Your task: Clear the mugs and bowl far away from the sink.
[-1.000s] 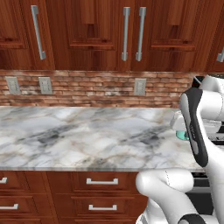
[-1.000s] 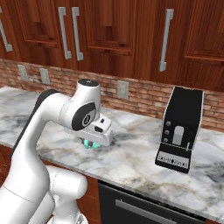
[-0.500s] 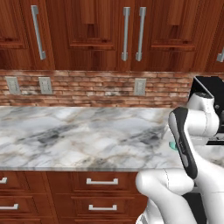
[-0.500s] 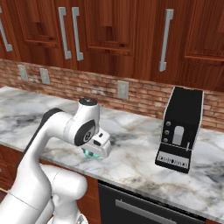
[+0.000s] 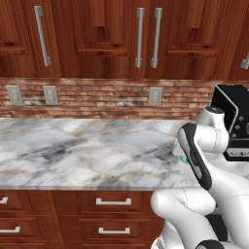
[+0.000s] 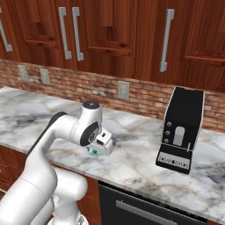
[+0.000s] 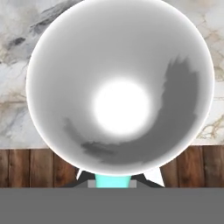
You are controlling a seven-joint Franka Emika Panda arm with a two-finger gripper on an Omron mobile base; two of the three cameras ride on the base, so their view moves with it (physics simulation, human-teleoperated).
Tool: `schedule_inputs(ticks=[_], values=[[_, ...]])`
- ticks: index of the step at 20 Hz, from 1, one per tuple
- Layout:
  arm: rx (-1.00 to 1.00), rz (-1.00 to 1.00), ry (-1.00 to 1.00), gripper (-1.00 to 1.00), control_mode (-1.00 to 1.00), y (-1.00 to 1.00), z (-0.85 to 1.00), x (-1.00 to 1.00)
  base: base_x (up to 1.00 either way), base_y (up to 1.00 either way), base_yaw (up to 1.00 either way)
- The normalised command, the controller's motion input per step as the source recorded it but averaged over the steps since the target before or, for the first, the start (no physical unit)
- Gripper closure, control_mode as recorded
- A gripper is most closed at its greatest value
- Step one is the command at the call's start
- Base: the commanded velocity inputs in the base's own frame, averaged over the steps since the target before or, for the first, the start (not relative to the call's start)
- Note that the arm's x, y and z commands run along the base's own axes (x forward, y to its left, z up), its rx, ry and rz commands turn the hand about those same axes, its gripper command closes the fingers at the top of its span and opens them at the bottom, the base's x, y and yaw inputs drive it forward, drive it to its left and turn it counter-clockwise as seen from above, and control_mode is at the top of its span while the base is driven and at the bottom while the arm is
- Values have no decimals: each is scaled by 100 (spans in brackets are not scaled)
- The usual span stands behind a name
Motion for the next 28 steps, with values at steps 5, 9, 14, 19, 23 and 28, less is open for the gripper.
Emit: schedule_inputs(ticks=[5, 9, 14, 19, 23, 28], values=[[0, 0, 0, 100, -100, 0, -32, 34, 0, 0, 0], [0, 0, 0, 100, -100, 0, -25, 23, 0, 0, 0], [0, 0, -1, 100, -100, 0, -9, 3, 0, 0, 0], [0, 0, -4, 100, -100, 0, -10, 0, 0, 0, 0], [0, 0, 0, 100, -100, 0, -21, 0, 0, 0, 0], [0, 0, 0, 100, -100, 0, -33, 5, 0, 0, 0]])
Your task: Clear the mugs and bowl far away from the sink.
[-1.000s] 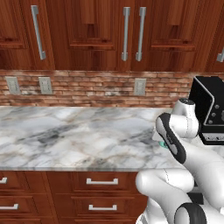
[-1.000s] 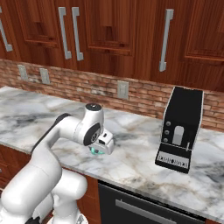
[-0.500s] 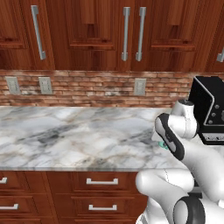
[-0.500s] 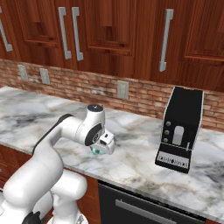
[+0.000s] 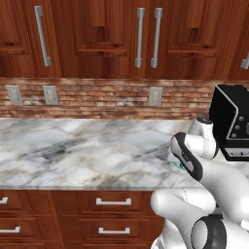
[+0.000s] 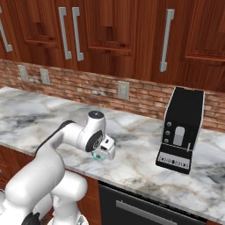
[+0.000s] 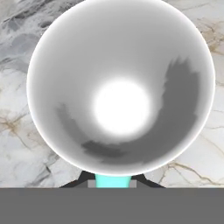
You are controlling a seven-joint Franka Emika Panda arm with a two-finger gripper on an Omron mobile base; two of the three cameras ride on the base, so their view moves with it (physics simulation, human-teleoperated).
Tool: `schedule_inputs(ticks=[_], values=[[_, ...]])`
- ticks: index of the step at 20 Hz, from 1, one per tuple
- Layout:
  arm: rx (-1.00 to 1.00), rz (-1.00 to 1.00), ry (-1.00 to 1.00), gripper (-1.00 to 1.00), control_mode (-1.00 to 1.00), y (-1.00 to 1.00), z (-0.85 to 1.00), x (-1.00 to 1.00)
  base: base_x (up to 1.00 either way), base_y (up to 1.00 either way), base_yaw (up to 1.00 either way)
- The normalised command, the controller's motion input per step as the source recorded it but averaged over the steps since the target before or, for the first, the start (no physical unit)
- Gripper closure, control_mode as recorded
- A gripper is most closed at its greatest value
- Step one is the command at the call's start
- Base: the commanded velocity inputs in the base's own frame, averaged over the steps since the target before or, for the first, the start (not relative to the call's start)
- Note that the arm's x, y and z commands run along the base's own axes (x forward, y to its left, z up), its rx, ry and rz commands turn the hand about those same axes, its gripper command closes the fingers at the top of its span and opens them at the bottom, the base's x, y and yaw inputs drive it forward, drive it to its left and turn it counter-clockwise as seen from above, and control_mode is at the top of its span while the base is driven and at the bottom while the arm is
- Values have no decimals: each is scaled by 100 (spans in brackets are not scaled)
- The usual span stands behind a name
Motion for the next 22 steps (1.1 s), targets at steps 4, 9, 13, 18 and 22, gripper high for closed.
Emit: schedule_inputs(ticks=[4, 9, 13, 18, 22], values=[[0, 0, 0, 100, -100, 0, -29, 11, 0, 0, 0], [0, 0, 0, 100, -100, 0, -27, 22, 0, 0, 0], [0, 0, 0, 100, -100, 0, -24, 31, 0, 0, 0], [0, 0, 0, 100, -100, 0, -27, 26, 0, 0, 0], [0, 0, 0, 100, -100, 0, -30, 19, 0, 0, 0]])
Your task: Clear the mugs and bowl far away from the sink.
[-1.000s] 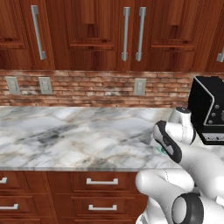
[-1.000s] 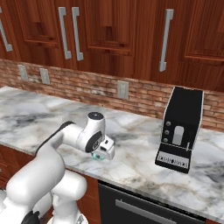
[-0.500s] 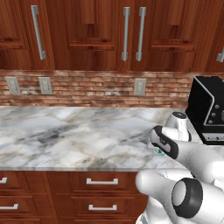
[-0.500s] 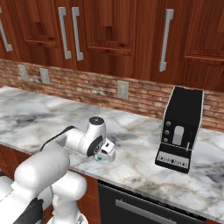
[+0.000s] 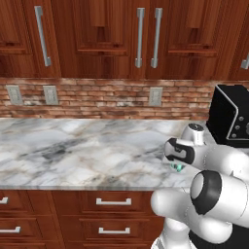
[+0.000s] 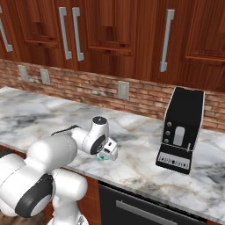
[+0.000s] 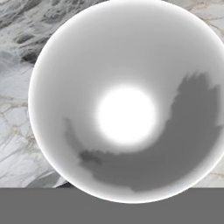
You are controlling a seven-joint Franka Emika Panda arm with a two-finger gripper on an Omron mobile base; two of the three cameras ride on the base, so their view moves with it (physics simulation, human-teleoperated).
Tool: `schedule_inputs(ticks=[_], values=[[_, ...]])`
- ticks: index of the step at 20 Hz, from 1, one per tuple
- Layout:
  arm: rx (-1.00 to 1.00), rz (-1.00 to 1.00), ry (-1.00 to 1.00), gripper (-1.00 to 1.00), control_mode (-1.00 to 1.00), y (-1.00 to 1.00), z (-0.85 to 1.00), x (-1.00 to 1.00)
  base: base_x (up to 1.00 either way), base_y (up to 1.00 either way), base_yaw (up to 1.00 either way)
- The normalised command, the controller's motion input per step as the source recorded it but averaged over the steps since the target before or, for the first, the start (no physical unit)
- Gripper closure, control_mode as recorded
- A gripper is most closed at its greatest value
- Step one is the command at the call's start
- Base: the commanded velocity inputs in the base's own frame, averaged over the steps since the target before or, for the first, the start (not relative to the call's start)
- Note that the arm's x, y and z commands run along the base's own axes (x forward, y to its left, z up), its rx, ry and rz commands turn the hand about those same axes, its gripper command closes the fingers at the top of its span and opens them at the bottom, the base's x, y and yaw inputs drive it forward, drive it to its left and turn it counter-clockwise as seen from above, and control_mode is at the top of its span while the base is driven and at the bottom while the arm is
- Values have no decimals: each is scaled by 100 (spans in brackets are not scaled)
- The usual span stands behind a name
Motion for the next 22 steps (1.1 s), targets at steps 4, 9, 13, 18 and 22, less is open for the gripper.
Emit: schedule_inputs(ticks=[4, 9, 13, 18, 22], values=[[0, 0, 0, 100, -100, 0, -31, 13, 0, 0, 0], [0, 0, 0, 100, -100, 0, -28, 4, 0, 0, 0], [0, 0, 0, 100, -100, 0, -22, 2, 0, 0, 0], [0, 0, 0, 100, -100, -2, -37, 4, 0, 0, 0], [0, 0, 0, -100, -100, 0, -37, 0, 0, 0, 0]])
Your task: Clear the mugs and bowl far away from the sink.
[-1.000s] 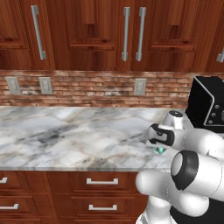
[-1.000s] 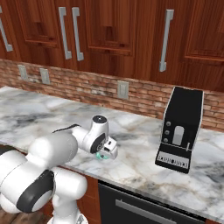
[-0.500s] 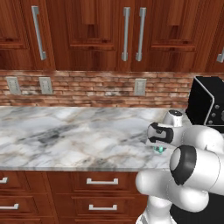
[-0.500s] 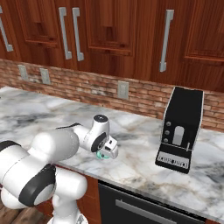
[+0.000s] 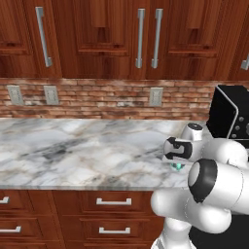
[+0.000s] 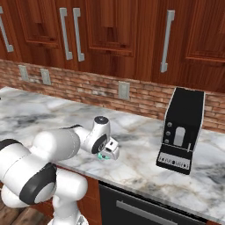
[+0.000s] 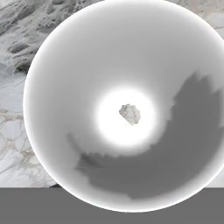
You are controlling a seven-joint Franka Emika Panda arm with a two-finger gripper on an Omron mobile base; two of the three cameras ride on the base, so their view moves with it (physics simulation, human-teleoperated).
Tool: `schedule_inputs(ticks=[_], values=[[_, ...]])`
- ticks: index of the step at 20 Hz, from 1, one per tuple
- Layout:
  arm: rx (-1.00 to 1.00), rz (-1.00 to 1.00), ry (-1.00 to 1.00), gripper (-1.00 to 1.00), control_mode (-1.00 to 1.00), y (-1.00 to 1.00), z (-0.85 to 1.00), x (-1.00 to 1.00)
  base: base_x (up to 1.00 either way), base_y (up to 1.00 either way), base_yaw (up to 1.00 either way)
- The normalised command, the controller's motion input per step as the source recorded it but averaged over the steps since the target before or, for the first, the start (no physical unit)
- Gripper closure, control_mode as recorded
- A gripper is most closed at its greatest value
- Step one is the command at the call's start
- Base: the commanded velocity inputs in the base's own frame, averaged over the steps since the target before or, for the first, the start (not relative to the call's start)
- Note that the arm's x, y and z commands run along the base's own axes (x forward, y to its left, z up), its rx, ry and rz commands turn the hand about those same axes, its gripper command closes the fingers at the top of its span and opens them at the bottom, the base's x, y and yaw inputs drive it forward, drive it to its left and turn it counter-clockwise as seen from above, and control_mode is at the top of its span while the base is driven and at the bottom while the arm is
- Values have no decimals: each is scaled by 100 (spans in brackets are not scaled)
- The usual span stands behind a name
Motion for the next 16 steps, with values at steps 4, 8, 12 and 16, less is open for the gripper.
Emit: schedule_inputs(ticks=[4, 8, 12, 16], values=[[0, 0, 0, -100, -100, -2, -1, 0, 0, 0, 0], [0, 0, -5, -100, -100, -3, 1, -6, 0, 0, 0], [0, 0, -8, -100, -100, 0, 3, -19, 0, 0, 0], [0, 0, -7, -100, -100, 0, 4, -14, 0, 0, 0]])
